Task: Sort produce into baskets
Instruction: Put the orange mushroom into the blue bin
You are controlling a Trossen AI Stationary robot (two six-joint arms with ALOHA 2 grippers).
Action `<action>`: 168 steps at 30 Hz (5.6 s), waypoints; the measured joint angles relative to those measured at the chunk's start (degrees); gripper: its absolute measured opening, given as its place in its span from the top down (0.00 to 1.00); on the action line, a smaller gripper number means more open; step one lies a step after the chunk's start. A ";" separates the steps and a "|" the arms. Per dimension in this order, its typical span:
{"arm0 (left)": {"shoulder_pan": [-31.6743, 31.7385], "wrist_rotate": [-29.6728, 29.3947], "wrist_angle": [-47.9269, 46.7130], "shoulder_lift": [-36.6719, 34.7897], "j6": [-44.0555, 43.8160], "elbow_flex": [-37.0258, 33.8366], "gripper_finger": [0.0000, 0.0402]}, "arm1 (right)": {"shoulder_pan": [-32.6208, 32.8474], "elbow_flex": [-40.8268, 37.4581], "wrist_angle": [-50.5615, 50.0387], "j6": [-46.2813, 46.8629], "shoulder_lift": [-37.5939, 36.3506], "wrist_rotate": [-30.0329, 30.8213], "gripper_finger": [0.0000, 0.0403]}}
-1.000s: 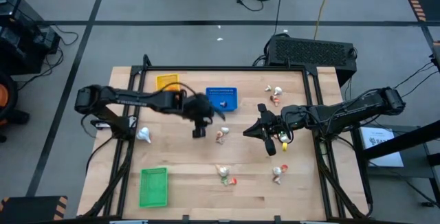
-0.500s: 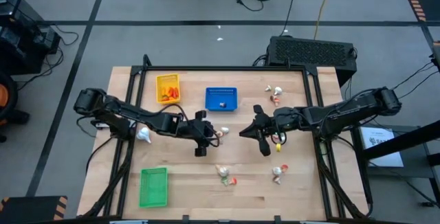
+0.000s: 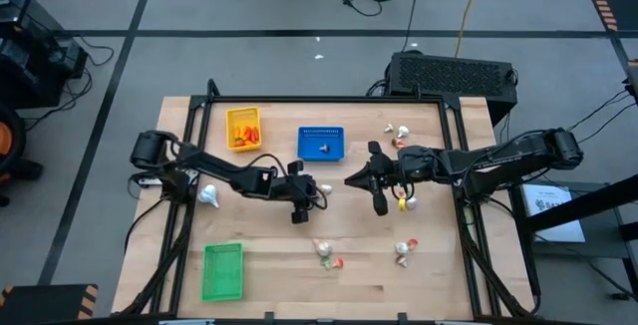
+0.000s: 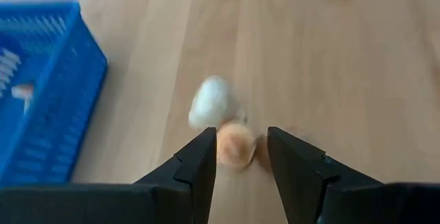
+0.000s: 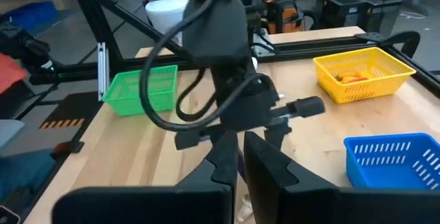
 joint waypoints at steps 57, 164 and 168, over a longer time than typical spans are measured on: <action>3.34 3.95 -2.24 1.10 2.33 1.40 0.96 | 0.07 0.00 -1.45 0.66 0.00 -0.33 0.96; -18.13 13.72 12.40 10.01 5.04 11.75 0.70 | 0.83 0.01 -2.67 3.87 0.31 -0.24 0.96; -18.12 13.81 12.43 12.78 5.06 14.62 0.71 | 1.42 0.00 -2.56 3.89 0.31 -0.41 0.96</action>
